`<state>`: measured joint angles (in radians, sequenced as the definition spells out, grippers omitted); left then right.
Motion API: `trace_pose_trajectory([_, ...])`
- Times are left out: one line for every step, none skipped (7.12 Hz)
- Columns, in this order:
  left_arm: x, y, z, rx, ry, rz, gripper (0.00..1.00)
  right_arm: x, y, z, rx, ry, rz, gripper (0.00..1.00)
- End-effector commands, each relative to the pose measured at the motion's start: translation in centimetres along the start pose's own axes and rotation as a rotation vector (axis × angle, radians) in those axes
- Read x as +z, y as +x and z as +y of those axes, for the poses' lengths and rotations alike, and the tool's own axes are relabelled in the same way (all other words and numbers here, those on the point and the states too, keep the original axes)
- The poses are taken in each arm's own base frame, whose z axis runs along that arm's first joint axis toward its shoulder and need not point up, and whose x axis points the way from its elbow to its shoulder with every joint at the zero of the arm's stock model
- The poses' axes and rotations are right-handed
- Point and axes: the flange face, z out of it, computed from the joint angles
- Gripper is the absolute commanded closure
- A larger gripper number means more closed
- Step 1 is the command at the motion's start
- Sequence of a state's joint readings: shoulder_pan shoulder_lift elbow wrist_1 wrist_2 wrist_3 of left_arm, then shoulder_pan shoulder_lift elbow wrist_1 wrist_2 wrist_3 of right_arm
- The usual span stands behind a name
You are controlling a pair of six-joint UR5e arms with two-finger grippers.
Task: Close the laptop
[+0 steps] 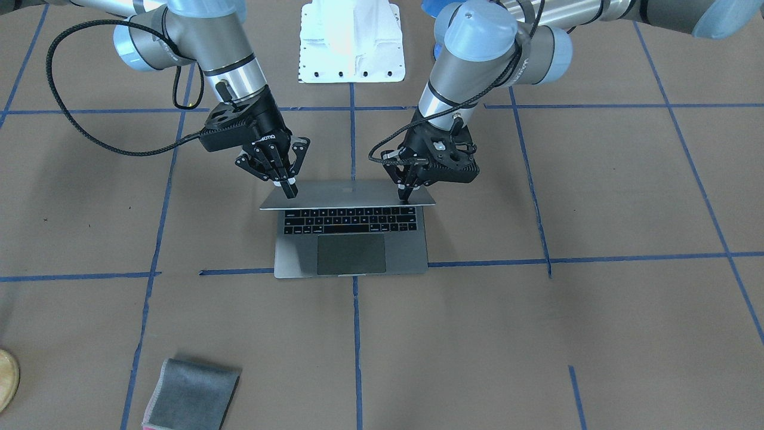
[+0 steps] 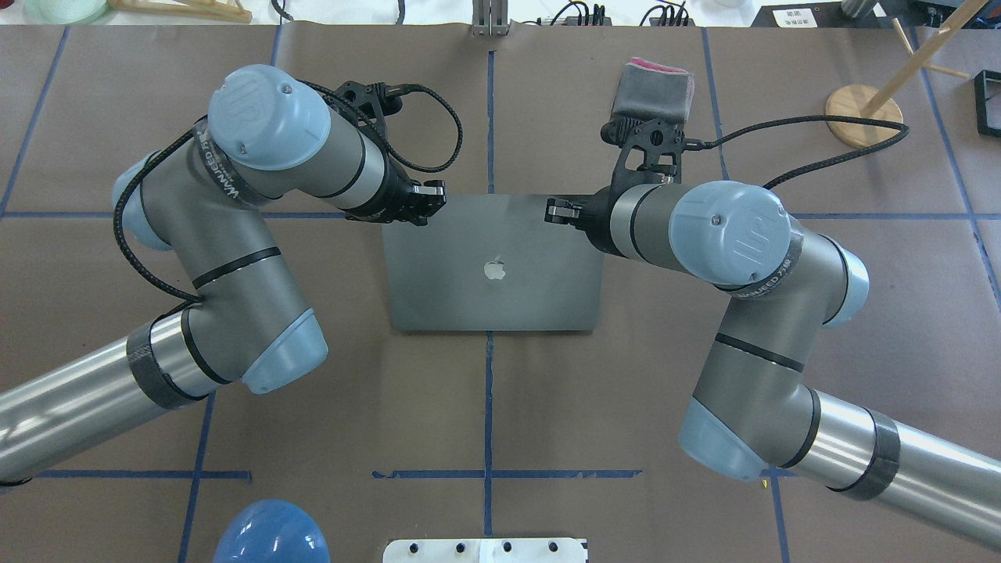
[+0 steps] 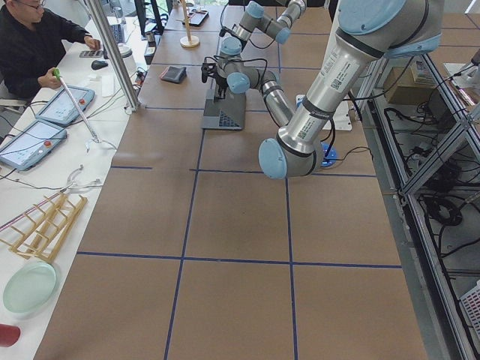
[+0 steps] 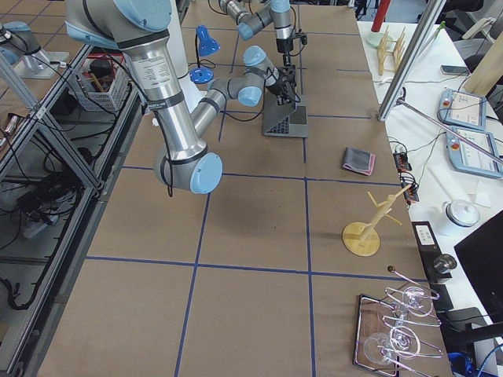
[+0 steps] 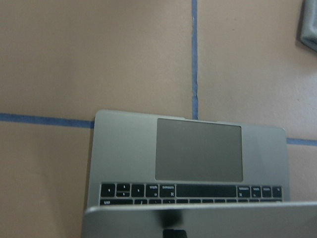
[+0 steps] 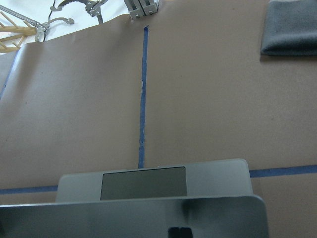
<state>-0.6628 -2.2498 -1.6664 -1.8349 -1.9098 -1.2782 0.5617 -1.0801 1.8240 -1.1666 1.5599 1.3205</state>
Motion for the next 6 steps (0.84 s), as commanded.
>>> trace_pose_trajectory([1.4, 0.4, -0.8, -0.001, 0.001, -0.005, 1.0, 2.8, -0.4, -2.2, 0.003, -0.017, 0.029, 0.99])
trace_pose_trajectory([1.5, 0.3, -0.9, -0.001, 0.001, -0.005, 1.0, 4.1, -0.2, -2.3, 0.002, -0.028, 0.047, 0.99])
trace_pose_trajectory([1.8, 0.2, -1.0, -0.001, 0.0, -0.009, 1.0, 5.6, -0.8, -3.0, 0.006, -0.029, 0.064, 0.99])
trace_pose_trajectory([2.6, 0.7, -1.4, -0.004, -0.002, -0.016, 1.0, 6.5, -1.0, -3.8, 0.013, -0.038, 0.074, 0.99])
trace_pose_trajectory([4.0, 1.2, -2.1, 0.0, 0.0, -0.009, 1.0, 7.1, -0.9, -4.4, 0.012, -0.042, 0.085, 1.0])
trace_pose_trajectory([5.8, 0.4, -2.7, 0.002, 0.005, -0.007, 1.0, 7.9, -0.7, -4.9, 0.01, -0.04, 0.1, 1.0])
